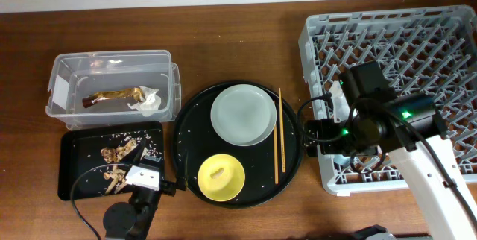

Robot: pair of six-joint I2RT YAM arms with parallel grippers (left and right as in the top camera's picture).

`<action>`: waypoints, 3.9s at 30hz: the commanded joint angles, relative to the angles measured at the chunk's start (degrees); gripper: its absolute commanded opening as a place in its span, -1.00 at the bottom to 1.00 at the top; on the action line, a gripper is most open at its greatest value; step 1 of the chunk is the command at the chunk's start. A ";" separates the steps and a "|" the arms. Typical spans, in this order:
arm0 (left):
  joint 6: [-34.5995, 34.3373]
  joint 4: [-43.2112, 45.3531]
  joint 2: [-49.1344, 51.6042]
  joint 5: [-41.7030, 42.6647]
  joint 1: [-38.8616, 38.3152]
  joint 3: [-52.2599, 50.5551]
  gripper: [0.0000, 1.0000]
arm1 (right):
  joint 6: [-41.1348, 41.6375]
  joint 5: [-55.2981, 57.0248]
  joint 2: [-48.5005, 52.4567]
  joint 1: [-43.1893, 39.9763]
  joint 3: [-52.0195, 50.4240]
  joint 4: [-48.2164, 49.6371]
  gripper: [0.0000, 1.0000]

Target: Sort waste into correct bins and load items into the dishwasher rack

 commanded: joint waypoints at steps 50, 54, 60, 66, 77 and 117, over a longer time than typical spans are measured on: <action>0.92 0.42 -0.50 -0.63 -0.33 -0.68 0.99 | 15.47 82.18 8.85 0.31 0.22 16.68 -0.91; 0.92 0.42 -0.50 -0.63 -0.33 -0.68 0.99 | 15.30 81.92 12.90 -8.24 0.22 20.79 -0.91; 0.92 0.42 -0.50 -0.63 -0.33 -0.68 0.99 | 8.70 81.96 25.09 -9.88 0.22 23.96 -0.91; 0.92 0.42 -0.50 -0.63 -0.33 -0.68 0.99 | 6.21 86.03 35.98 -2.58 0.22 24.87 -0.92; 0.92 0.42 -0.50 -0.63 -0.33 -0.68 0.99 | 6.21 83.82 33.48 5.57 1.16 23.82 -0.27; 0.92 0.42 -0.50 -0.63 -0.33 -0.68 0.99 | 3.21 16.11 27.71 13.00 -17.88 39.50 -0.29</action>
